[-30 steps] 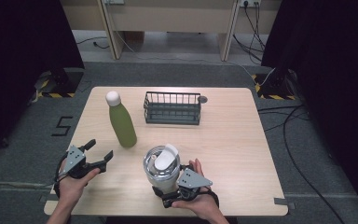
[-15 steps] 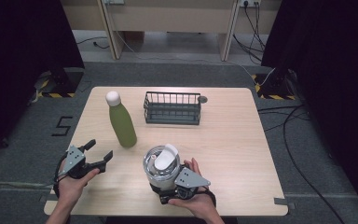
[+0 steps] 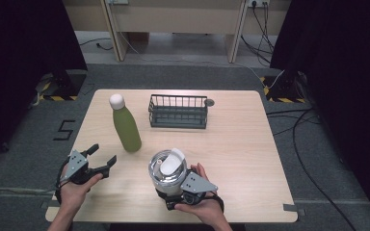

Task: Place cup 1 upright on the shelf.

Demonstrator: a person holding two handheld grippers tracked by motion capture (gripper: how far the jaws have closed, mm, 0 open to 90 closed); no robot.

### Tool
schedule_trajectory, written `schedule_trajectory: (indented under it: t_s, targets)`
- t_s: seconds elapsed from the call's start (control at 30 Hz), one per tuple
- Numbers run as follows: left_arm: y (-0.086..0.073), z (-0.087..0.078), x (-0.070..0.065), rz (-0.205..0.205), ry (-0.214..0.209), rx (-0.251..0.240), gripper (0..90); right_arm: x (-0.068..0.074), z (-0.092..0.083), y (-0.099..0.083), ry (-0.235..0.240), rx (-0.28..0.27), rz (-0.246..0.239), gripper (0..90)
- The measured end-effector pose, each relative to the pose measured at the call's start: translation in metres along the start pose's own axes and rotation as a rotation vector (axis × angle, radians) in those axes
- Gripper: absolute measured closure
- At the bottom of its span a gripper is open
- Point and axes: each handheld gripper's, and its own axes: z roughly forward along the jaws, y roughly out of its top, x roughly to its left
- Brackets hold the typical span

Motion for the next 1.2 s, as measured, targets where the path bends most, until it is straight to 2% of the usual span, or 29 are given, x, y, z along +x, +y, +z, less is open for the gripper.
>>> schedule_trajectory:
  t_s: [0.13, 0.53, 0.67, 0.73, 0.77, 1.0, 1.13, 1.2]
  targets:
    - [0.0, 0.0, 0.001, -0.004, 0.004, -0.002, 15.8, -0.004, -0.002, 0.003, -0.005, -0.006, 0.016, 10.4]
    - [0.0, 0.0, 0.001, -0.011, 0.01, -0.005, 15.6, -0.022, -0.012, 0.023, -0.085, -0.049, 0.012, 10.4]
    - [0.0, 0.0, 0.001, -0.011, 0.011, -0.005, 15.6, -0.033, -0.017, 0.029, -0.135, -0.062, 0.013, 10.4]
    - [0.0, 0.0, 0.001, -0.012, 0.011, -0.003, 15.6, -0.034, -0.017, 0.03, -0.142, -0.065, 0.016, 10.4]
    - [0.0, 0.0, 0.001, -0.013, 0.011, -0.003, 15.6, -0.039, -0.019, 0.032, -0.163, -0.067, 0.02, 10.4]
    - [-0.001, 0.001, 0.0, -0.015, 0.008, -0.004, 15.6, -0.048, -0.023, 0.036, -0.216, -0.073, 0.025, 10.4]
    - [-0.001, 0.001, -0.001, -0.015, 0.009, -0.002, 15.6, -0.058, -0.026, 0.04, -0.271, -0.076, 0.031, 10.4]
    - [-0.001, 0.001, -0.001, -0.015, 0.008, -0.002, 15.7, -0.059, -0.026, 0.04, -0.275, -0.077, 0.033, 10.4]
